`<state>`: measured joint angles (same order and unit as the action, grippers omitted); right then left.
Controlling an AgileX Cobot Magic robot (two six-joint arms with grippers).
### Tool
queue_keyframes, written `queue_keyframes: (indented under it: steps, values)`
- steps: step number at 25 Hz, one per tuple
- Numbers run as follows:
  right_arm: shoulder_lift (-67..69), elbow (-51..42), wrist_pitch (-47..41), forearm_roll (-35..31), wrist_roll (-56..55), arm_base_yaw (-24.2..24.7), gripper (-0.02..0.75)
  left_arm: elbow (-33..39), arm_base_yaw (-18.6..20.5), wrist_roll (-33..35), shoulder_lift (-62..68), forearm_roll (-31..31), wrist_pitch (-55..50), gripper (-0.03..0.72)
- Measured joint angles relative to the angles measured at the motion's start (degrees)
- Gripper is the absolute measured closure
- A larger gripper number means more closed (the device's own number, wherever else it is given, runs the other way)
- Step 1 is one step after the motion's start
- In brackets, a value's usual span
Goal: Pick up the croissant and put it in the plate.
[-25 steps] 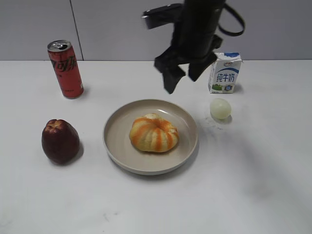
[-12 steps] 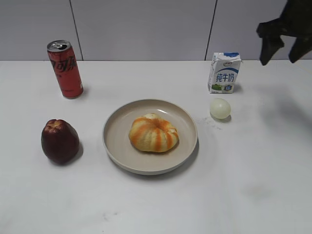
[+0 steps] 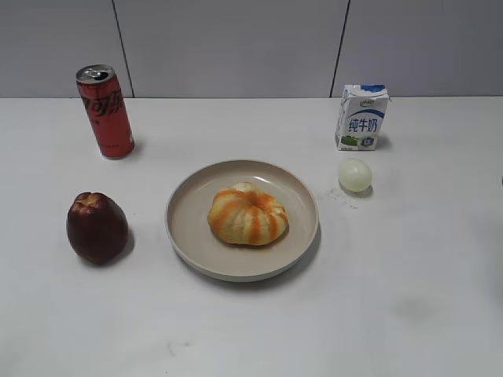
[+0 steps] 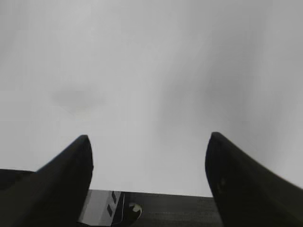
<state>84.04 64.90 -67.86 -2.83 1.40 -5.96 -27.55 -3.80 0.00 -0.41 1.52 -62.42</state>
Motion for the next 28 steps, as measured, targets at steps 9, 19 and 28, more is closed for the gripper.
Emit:
queue_keyframes:
  steps: [9,19,28]
  values:
    - [-26.9,-22.5,7.7,-0.1,0.0,0.0,0.183,0.0,0.0,0.0,0.0,0.0,0.0,0.456]
    - [-51.4,-35.0,10.1,-0.1,-0.1,0.0,0.185,0.0,0.0,0.0,0.0,0.0,0.0,0.456]
    - [-70.4,-36.1,9.1,0.0,-0.1,-0.1,0.185,0.0,0.0,0.0,0.0,0.0,0.0,0.456]
